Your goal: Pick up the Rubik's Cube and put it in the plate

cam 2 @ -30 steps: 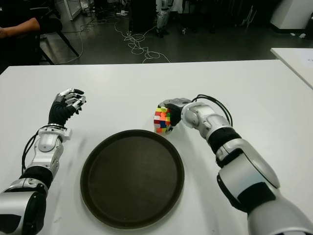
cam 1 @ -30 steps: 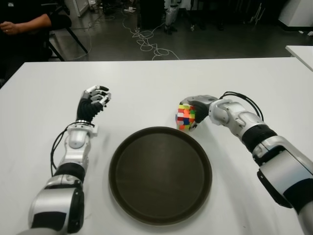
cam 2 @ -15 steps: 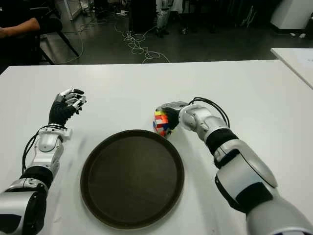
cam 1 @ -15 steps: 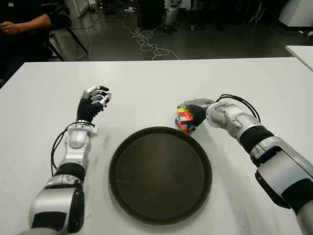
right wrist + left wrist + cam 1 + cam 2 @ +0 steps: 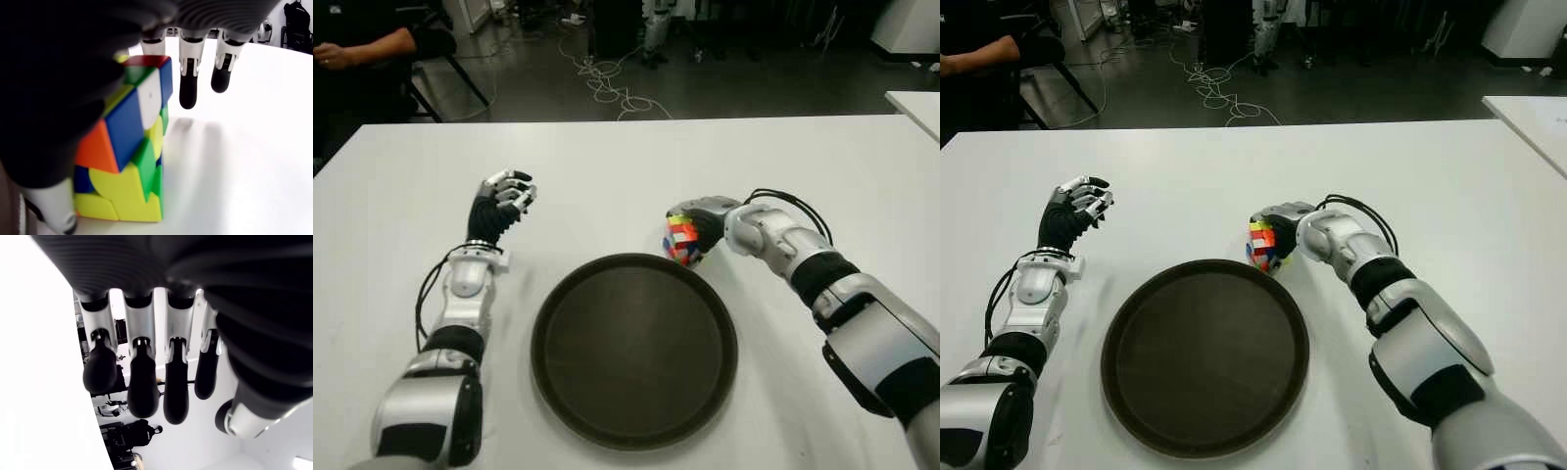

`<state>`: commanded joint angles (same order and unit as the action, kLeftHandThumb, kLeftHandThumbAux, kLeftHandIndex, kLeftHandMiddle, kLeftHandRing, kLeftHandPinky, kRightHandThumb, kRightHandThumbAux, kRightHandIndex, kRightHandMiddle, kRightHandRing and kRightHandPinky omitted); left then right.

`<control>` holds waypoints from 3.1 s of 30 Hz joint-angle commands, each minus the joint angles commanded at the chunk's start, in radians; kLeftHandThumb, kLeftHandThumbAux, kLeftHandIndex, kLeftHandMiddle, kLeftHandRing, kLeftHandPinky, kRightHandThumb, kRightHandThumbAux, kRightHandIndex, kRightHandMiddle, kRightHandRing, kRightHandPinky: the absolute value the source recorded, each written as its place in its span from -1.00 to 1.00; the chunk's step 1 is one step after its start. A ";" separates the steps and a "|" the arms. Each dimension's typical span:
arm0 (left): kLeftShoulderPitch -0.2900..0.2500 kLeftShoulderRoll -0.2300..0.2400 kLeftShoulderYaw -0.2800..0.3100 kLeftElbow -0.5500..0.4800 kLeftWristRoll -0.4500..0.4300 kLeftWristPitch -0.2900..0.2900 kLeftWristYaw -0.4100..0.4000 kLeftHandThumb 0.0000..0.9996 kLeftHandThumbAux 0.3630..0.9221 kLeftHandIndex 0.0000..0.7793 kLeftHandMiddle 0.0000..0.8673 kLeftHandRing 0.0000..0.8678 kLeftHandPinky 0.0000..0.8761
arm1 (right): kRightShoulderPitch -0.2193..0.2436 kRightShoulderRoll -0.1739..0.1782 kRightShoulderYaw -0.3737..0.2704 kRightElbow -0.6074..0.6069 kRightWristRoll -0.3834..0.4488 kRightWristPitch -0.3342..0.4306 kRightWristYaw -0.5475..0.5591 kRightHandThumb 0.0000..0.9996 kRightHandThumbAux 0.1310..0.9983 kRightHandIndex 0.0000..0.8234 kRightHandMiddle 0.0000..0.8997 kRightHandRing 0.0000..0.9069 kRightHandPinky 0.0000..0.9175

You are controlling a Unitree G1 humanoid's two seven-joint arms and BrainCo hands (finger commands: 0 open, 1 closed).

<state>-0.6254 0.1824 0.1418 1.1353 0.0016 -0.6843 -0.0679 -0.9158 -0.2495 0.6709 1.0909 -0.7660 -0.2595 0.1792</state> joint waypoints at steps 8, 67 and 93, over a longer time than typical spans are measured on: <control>-0.001 -0.001 0.001 0.000 -0.003 0.005 0.001 0.68 0.10 0.03 0.31 0.56 0.64 | 0.002 0.005 0.004 0.004 -0.007 0.003 -0.005 -1.00 0.50 -0.73 -0.67 -0.62 -0.63; 0.004 0.000 0.003 -0.012 -0.008 0.015 -0.011 0.68 0.10 0.03 0.29 0.55 0.63 | 0.010 0.005 -0.052 0.033 0.008 -0.048 -0.231 0.38 0.41 0.00 0.17 0.21 0.19; -0.001 0.001 0.010 -0.004 -0.008 0.019 -0.005 0.68 0.10 0.03 0.29 0.55 0.62 | 0.116 -0.121 -0.185 -0.326 0.026 -0.024 -0.406 0.39 0.40 0.00 0.14 0.21 0.23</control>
<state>-0.6262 0.1838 0.1513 1.1310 -0.0066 -0.6658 -0.0732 -0.8003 -0.3704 0.4863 0.7654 -0.7400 -0.2840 -0.2268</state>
